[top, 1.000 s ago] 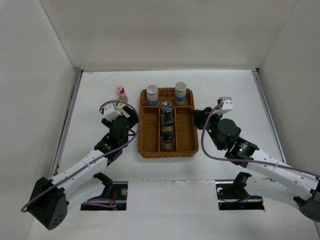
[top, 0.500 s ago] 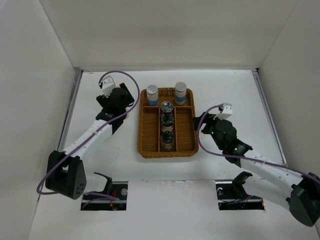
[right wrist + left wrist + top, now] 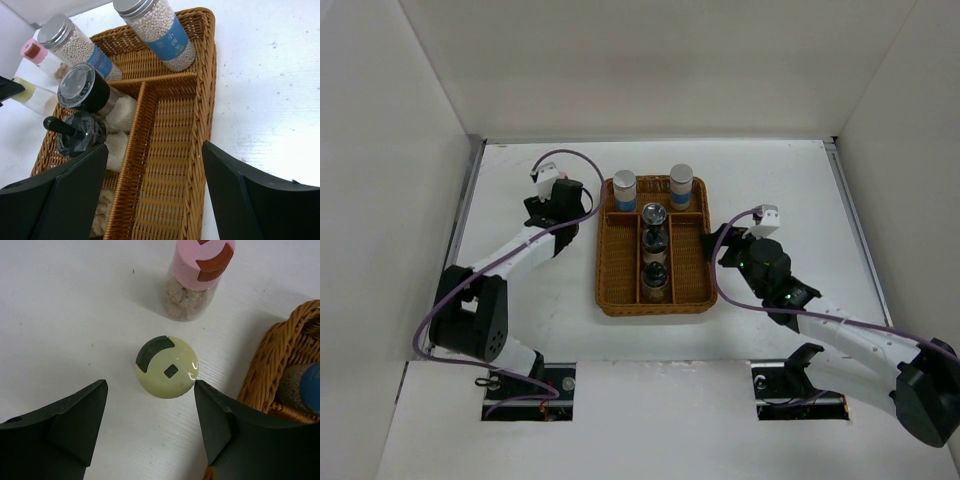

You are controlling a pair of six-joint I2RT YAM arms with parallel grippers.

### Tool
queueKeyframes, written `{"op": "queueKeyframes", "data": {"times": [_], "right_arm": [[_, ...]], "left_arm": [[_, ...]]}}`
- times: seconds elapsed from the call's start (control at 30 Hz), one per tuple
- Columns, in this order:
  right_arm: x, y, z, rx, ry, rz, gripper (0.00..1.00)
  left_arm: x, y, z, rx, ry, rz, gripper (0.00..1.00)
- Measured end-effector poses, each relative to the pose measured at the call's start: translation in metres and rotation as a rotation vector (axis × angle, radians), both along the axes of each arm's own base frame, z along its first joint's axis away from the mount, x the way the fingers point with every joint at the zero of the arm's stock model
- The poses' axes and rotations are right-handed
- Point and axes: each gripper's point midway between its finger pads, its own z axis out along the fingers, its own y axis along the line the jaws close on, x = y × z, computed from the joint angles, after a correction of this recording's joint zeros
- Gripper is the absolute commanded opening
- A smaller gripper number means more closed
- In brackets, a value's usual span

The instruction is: Organize the condiment bottles

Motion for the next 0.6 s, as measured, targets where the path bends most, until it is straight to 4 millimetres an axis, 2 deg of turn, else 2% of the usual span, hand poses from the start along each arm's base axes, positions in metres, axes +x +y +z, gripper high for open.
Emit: {"op": "queueKeyframes", "data": {"times": [0.13,0.27,0.43,0.6], "right_arm": [[0.000,0.001,-0.002,-0.003,0.005,0.003,0.83],[0.000,0.001,-0.003,-0.005,0.008,0.005,0.84],[-0.001,0.005,-0.006,-0.010,0.015,0.018,0.85],[-0.002,0.007,-0.009,-0.015,0.023,0.025,0.85]], "left_arm": [[0.008,0.001,-0.006,0.002,0.002,0.004,0.61],[0.016,0.001,-0.003,0.004,-0.015,0.002,0.54],[0.025,-0.002,-0.002,0.004,-0.036,-0.002,0.54],[0.028,-0.002,-0.007,0.015,-0.032,-0.006,0.38]]}}
